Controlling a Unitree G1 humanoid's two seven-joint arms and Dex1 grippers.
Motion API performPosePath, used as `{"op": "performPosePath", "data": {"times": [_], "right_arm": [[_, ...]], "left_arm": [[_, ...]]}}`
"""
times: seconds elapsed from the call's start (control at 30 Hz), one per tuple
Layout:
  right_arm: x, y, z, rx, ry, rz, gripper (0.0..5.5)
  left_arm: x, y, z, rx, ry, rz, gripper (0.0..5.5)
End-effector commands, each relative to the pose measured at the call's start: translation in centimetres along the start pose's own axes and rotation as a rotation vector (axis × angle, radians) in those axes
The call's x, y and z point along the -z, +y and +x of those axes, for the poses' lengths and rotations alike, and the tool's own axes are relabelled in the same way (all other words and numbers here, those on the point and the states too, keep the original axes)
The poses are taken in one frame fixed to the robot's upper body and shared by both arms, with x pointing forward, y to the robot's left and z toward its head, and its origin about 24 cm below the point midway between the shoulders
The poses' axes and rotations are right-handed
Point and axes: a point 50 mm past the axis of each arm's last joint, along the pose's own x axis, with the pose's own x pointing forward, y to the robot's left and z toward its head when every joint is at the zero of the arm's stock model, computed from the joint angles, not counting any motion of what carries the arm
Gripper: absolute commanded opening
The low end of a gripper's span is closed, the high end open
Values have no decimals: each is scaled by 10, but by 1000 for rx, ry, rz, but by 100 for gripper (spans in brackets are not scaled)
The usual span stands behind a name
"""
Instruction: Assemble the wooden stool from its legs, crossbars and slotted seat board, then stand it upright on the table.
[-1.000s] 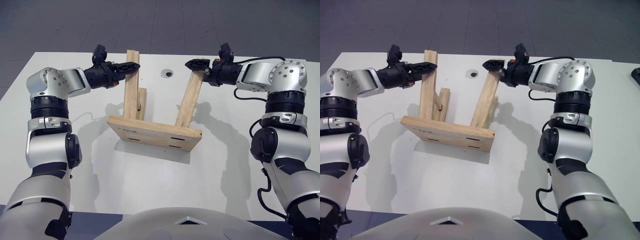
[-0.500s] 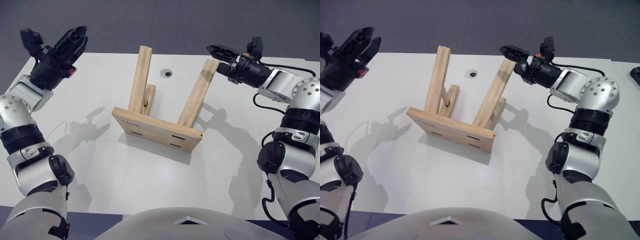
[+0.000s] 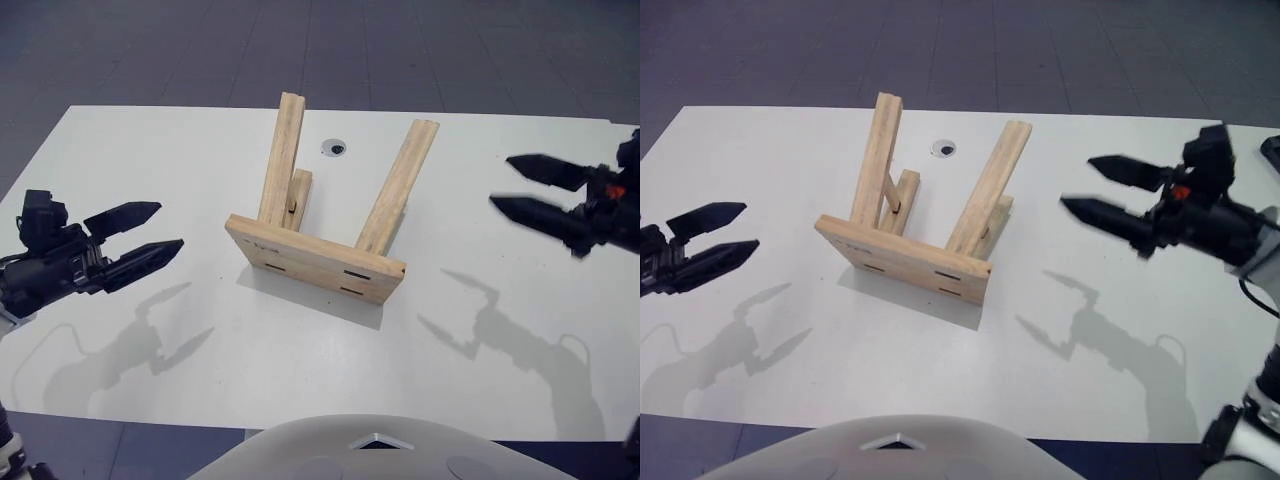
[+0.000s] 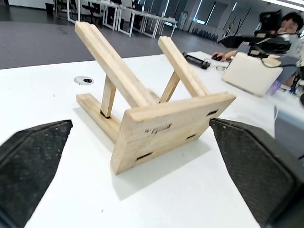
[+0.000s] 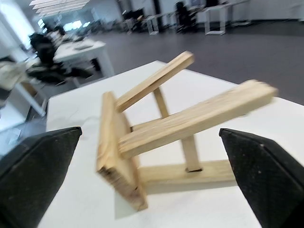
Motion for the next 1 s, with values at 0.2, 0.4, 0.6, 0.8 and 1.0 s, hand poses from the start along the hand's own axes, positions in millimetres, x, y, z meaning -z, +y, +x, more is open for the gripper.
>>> {"op": "performPosePath", "data": {"times": [0.2, 0.4, 0.6, 0.8, 1.0], "right_arm": [[39, 8, 41, -143, 167, -20, 500], [61, 11, 58, -191, 178, 28, 404], [65, -1, 72, -162, 154, 55, 303], [66, -7, 75, -160, 164, 66, 213], [62, -11, 77, -168, 171, 93, 179]], "left_arm": [[17, 30, 48, 5, 159, 145, 540], [23, 38, 67, 36, 140, 145, 540], [29, 33, 78, 100, 115, 100, 485], [34, 26, 88, 148, 95, 60, 390], [37, 22, 93, 192, 88, 16, 295]]}}
